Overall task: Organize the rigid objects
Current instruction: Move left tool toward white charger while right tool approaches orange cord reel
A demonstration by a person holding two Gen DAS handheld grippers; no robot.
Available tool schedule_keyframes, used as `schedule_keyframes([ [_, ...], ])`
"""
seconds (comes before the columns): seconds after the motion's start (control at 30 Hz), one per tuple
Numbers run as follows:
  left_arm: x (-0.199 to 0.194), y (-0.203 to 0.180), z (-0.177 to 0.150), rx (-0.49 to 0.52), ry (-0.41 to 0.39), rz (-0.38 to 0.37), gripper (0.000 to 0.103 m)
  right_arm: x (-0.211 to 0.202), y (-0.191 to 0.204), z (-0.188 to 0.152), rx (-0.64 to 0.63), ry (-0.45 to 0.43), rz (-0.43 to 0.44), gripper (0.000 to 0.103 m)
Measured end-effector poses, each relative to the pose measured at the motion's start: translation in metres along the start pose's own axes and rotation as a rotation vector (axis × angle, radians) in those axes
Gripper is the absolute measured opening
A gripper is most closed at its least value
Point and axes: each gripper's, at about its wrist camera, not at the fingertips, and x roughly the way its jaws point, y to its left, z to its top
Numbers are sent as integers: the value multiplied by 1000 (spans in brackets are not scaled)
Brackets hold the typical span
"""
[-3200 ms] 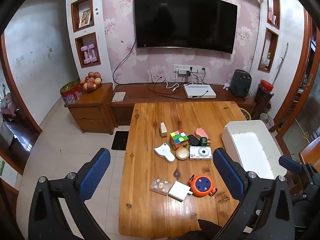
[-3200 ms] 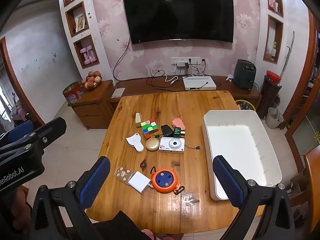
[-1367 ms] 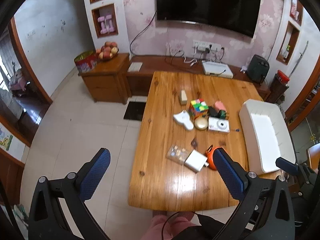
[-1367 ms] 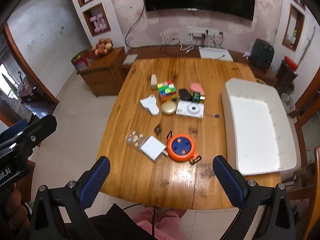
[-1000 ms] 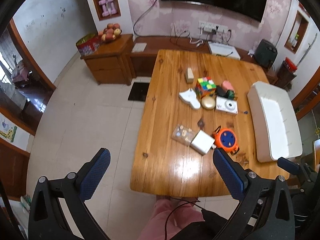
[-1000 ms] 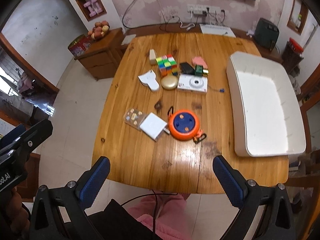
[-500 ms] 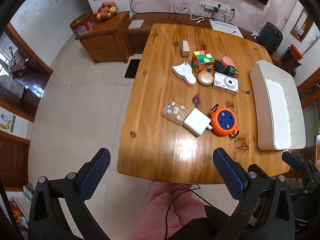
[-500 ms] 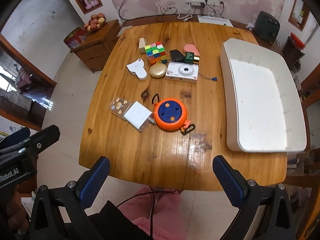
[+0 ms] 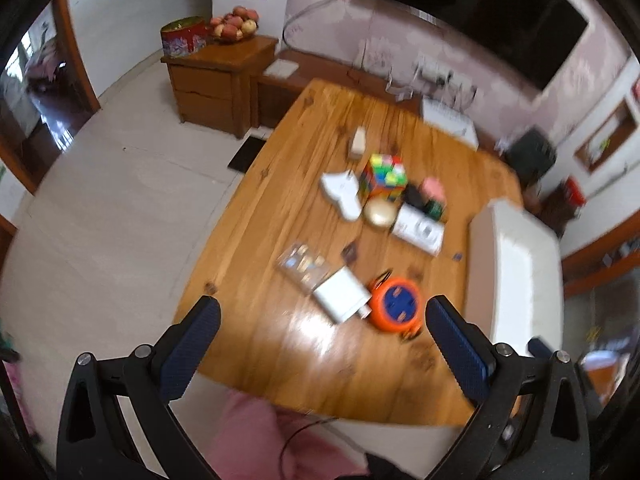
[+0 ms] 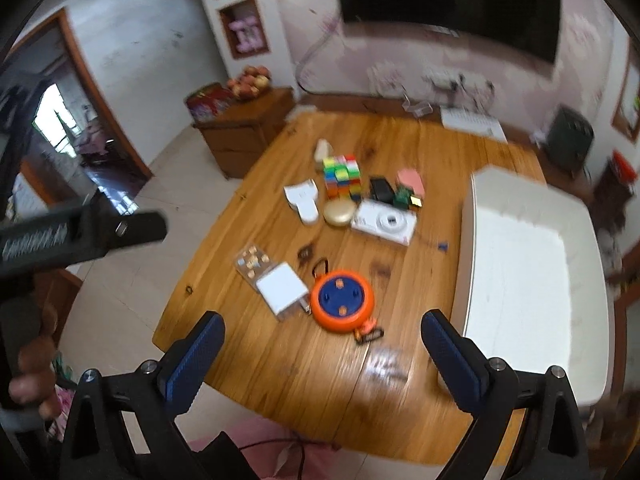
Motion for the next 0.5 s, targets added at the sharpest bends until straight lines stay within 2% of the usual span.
schedule_keyframes([
  [0.1, -2, 3, 7, -77, -61, 1, 102, -7, 2, 3, -77, -64, 6, 99],
  [0.17, 1, 5, 11, -114, -64, -11, 102, -9, 3, 4, -122, -96, 10, 99],
  [0.5, 37, 5, 13, -206, 41, -51, 102, 2, 2, -2, -286, -180, 25, 99],
])
